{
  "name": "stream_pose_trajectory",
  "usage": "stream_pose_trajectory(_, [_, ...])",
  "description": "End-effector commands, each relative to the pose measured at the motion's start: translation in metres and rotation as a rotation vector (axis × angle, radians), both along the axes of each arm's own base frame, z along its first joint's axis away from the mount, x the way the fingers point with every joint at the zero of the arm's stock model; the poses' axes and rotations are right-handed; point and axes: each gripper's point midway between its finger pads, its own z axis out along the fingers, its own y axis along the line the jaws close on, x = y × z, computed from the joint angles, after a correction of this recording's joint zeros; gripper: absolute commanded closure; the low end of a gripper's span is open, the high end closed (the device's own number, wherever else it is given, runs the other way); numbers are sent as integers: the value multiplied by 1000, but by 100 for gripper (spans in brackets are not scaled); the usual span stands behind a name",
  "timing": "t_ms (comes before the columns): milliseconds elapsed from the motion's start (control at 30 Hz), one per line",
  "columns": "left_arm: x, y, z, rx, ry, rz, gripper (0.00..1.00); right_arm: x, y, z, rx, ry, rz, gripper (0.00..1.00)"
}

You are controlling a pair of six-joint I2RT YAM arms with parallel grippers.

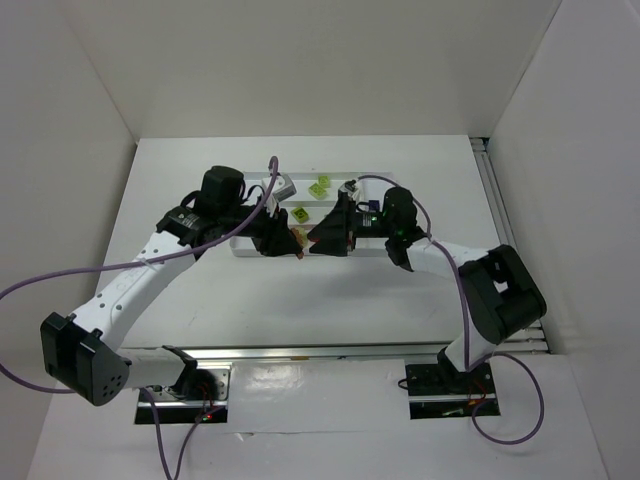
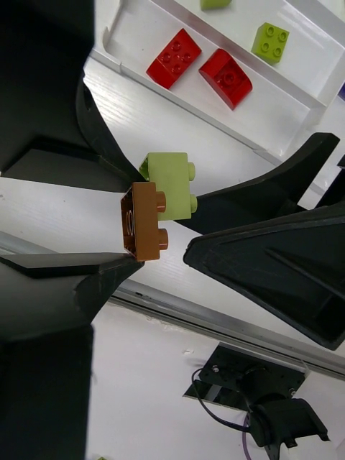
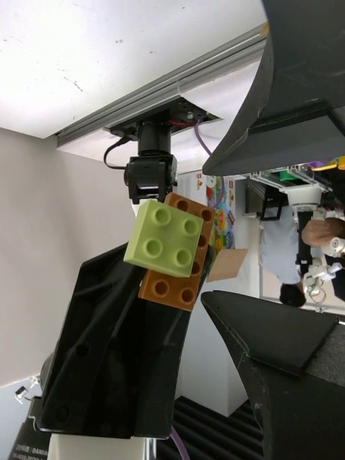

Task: Sort the legos into containers by color

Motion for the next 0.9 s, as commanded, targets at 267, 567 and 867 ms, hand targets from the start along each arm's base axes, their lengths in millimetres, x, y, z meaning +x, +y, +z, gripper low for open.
stream_pose_trajectory(267, [-4,-5,27,-50,-84,-48,100,3,6,16,60,-70,14,29])
stream_pose_trajectory(567, [-7,-7,26,-62,-82,-65,100,5,16,26,87,-89,45,37])
stream_pose_trajectory(867, [-8,-8,20,-60,-62,-74,100,4,20,31,123,-88,69,56])
